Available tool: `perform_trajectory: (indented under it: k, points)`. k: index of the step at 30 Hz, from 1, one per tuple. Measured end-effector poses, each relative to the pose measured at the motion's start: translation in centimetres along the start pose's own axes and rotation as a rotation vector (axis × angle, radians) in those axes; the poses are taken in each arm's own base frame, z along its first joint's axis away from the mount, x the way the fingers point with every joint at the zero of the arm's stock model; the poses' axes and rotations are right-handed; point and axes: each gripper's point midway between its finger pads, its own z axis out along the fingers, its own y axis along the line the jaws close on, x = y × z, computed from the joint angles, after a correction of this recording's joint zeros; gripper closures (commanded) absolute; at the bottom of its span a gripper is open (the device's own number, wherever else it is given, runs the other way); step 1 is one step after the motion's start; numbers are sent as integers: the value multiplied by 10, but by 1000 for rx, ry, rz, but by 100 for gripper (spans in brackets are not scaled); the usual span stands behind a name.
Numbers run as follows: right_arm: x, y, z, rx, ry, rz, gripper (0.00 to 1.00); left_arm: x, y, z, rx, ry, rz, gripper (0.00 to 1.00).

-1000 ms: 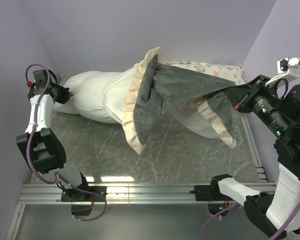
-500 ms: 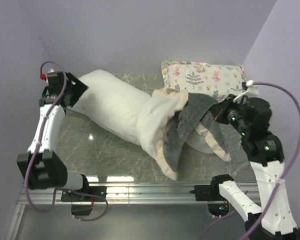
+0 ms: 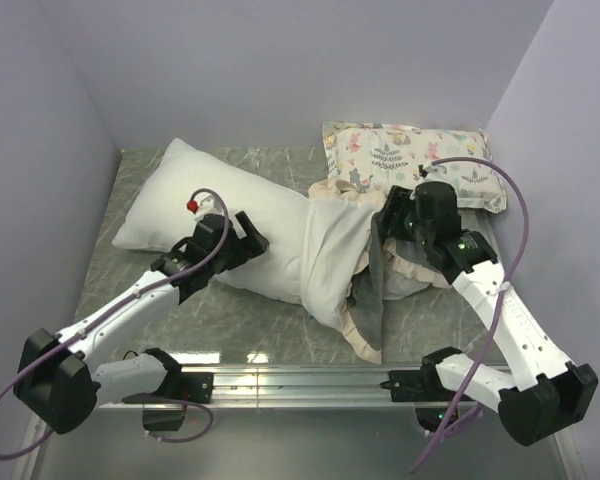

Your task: Remove the pillowcase from the pillow

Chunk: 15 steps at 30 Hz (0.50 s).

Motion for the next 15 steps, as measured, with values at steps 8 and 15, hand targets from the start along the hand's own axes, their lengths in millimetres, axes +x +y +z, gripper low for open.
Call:
perform_trajectory:
  k: [8, 15]
  points:
    - [18, 48, -20, -59, -31, -143, 6, 5, 1, 32, -47, -56, -86, 94]
    - [48, 97, -30, -188, 3, -208, 5, 1, -3, 36, -27, -85, -131, 100]
